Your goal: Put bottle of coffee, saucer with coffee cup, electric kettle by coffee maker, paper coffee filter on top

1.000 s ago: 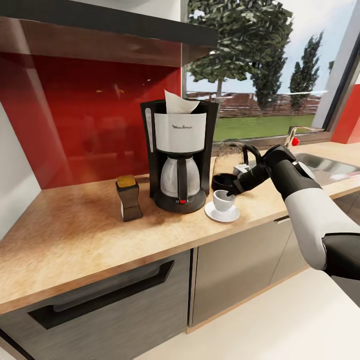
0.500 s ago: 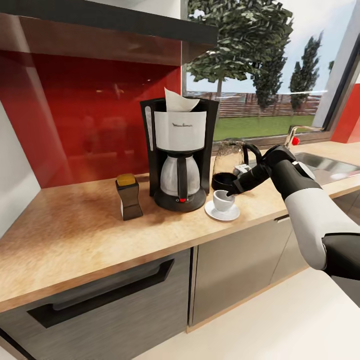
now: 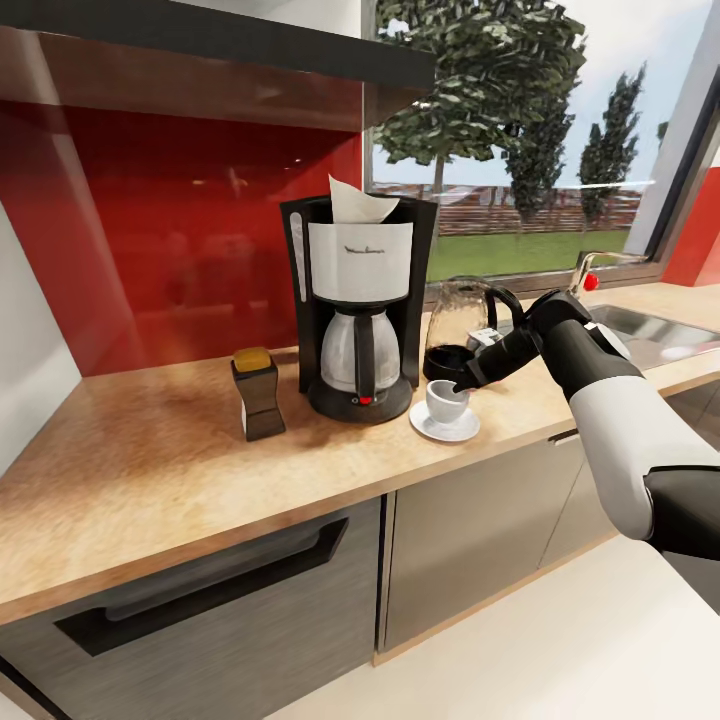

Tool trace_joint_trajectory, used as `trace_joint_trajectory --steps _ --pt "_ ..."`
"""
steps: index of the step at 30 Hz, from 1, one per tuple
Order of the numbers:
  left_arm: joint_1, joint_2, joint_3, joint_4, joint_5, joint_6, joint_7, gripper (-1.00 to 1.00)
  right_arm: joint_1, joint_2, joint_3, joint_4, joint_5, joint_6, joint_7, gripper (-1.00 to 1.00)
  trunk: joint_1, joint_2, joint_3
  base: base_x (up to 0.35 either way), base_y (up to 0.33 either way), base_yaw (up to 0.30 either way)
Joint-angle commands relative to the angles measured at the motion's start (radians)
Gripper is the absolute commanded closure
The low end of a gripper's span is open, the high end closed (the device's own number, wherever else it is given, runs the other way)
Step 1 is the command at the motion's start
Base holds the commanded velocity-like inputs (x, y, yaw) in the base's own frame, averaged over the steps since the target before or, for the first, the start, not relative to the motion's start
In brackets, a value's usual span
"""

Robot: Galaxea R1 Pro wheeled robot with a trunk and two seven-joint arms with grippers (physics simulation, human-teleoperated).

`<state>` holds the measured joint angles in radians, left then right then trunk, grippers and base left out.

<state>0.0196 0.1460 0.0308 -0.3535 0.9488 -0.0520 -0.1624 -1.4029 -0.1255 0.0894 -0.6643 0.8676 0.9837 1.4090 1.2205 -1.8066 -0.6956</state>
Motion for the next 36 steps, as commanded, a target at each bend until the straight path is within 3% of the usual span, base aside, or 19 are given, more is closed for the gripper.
trace_joint_trajectory --steps 1,13,16,36 --pt "0.0 0.0 0.003 -0.001 0.005 0.001 -0.005 -1.0 -0.001 -0.001 0.003 -0.001 0.008 0.009 0.011 1.0 0.0 0.0 -0.001 0.0 0.0 0.0" --pt "0.0 0.0 0.002 -0.002 0.005 0.001 -0.006 -1.0 -0.001 0.0 0.003 -0.001 0.008 0.009 0.01 1.0 0.008 -0.014 -0.007 0.0 0.0 0.0" --pt "0.0 0.0 0.002 -0.002 0.005 0.001 -0.006 -1.0 -0.001 0.0 0.003 -0.001 0.008 0.009 0.01 1.0 0.019 -0.035 -0.016 0.0 0.0 0.0" --pt "0.0 0.0 0.001 -0.002 0.005 0.001 -0.005 -1.0 0.0 0.0 0.003 -0.001 0.008 0.009 0.01 1.0 0.019 -0.035 -0.016 0.0 0.0 0.0"
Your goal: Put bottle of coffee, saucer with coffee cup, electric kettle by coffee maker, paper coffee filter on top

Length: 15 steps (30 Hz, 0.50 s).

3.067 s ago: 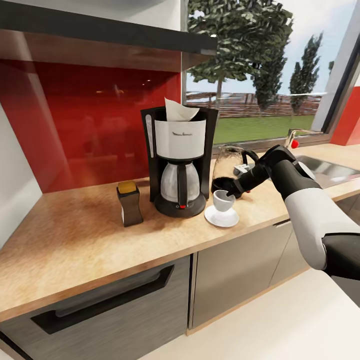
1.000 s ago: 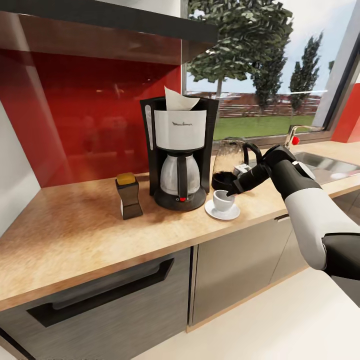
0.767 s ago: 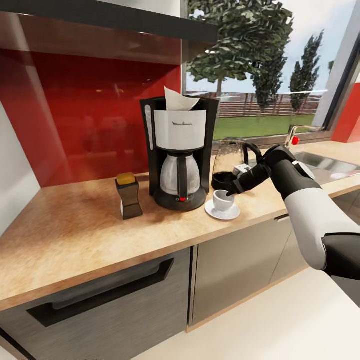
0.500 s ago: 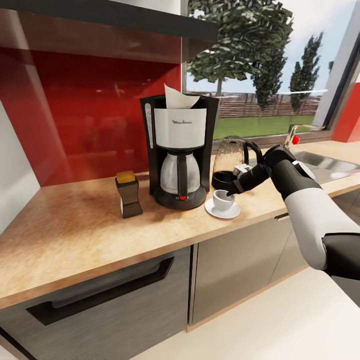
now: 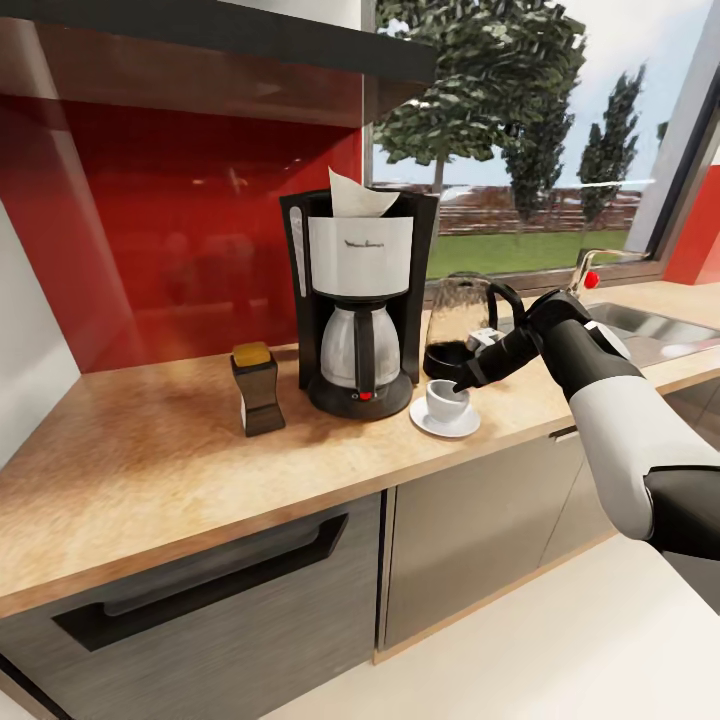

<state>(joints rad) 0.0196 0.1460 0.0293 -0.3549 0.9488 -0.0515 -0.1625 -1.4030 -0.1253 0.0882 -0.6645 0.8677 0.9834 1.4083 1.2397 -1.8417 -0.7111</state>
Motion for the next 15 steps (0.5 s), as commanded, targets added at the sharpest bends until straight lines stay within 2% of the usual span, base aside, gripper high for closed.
trace_joint_trajectory --steps 1,15 --pt "0.0 0.0 0.003 -0.001 0.005 0.001 -0.005 -1.0 0.0 -0.001 0.004 -0.001 0.008 0.009 0.011 -1.0 0.0 0.0 -0.001 0.0 0.0 0.0" --pt "0.0 0.0 0.004 -0.001 0.005 0.001 -0.005 -1.0 0.0 -0.001 0.004 -0.001 0.008 0.009 0.011 -1.0 0.0 0.0 -0.001 0.0 0.0 0.0"
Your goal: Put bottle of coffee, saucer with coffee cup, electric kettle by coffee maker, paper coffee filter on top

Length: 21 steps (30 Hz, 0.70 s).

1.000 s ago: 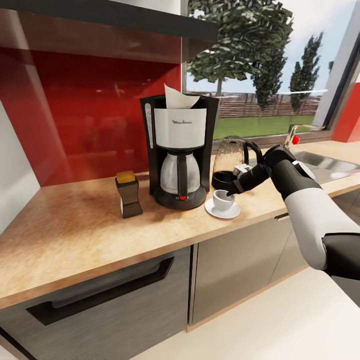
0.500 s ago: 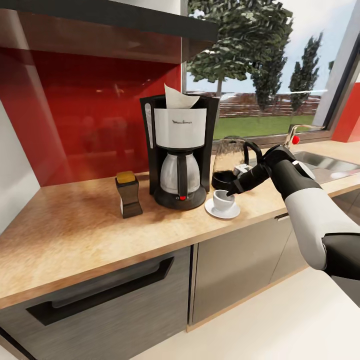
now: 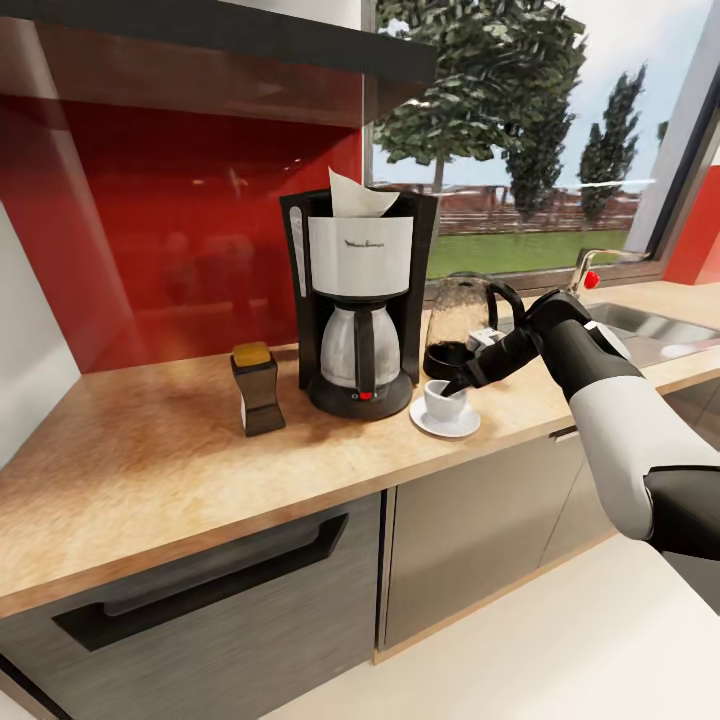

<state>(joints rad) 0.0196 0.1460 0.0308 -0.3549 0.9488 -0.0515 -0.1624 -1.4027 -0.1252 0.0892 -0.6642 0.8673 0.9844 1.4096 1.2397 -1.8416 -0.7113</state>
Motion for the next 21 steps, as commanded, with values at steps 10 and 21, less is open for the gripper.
trace_joint_trajectory --steps 10,21 --pt "0.0 0.0 0.002 -0.001 0.005 0.002 -0.005 -1.0 -0.001 -0.002 0.003 -0.002 0.009 0.008 0.011 -1.0 -0.038 0.07 0.031 0.0 0.0 0.0" --pt "0.0 0.0 0.001 -0.001 0.005 0.002 -0.005 -1.0 -0.001 -0.008 -0.003 -0.024 0.007 0.009 0.015 -1.0 -0.081 0.147 0.065 0.0 0.0 0.0"
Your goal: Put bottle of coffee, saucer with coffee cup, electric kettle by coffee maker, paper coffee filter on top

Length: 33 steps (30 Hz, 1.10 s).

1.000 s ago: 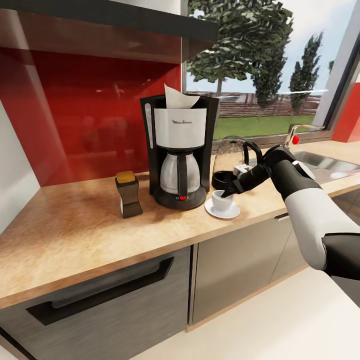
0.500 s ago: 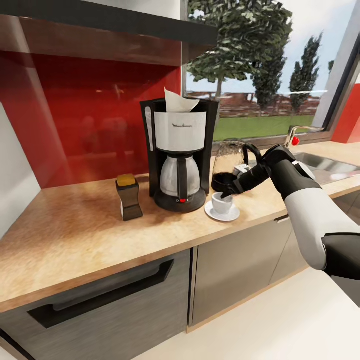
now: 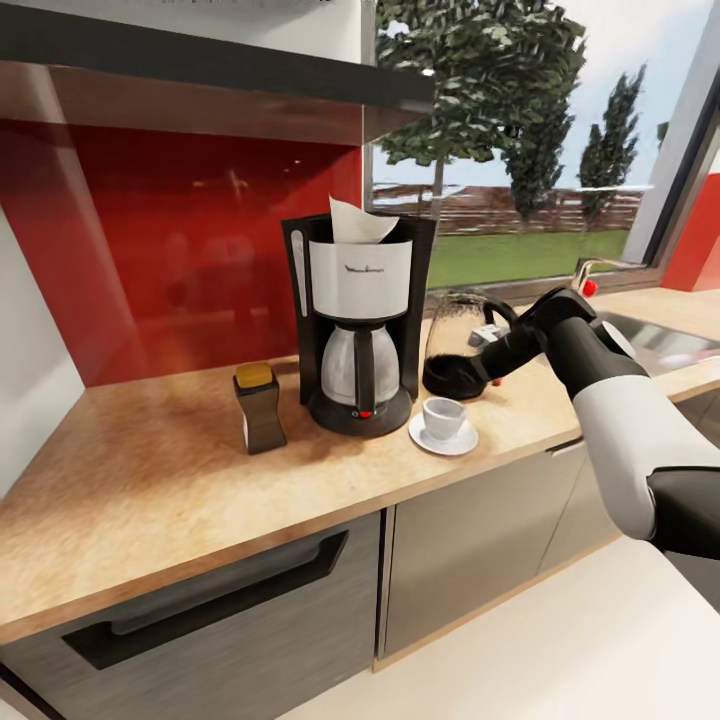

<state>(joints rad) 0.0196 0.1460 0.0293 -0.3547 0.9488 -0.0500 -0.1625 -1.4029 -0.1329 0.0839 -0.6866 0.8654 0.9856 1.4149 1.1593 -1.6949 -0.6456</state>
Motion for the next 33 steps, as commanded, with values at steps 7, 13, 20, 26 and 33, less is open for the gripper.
trace_joint_trajectory --steps 7,13,20,26,33 --pt "0.0 0.0 0.003 -0.001 0.005 -0.001 -0.005 -1.0 0.0 -0.018 0.001 -0.055 0.006 0.009 0.018 -1.0 -0.012 0.021 0.009 0.0 0.0 0.0" --pt "0.0 0.0 0.004 -0.001 0.005 -0.001 -0.005 -1.0 0.006 -0.025 0.0 -0.072 0.004 0.008 0.021 -1.0 -0.012 0.021 0.009 -0.01 0.0 0.0" --pt "0.0 0.0 0.003 -0.001 0.005 -0.003 -0.005 -1.0 0.072 -0.051 -0.001 -0.223 0.0 0.008 0.062 -1.0 -0.012 0.021 0.009 -0.19 0.0 0.0" --pt "0.0 0.0 0.003 -0.001 0.005 -0.002 -0.005 -1.0 0.091 -0.082 -0.01 -0.273 0.0 0.008 0.099 -1.0 -0.012 0.021 0.009 -0.172 0.0 0.0" --pt "0.0 0.0 0.002 -0.001 0.005 -0.001 -0.005 -1.0 0.098 -0.094 -0.103 -0.278 -0.002 0.007 0.109 -1.0 -0.012 0.021 0.009 -0.201 0.0 0.0"
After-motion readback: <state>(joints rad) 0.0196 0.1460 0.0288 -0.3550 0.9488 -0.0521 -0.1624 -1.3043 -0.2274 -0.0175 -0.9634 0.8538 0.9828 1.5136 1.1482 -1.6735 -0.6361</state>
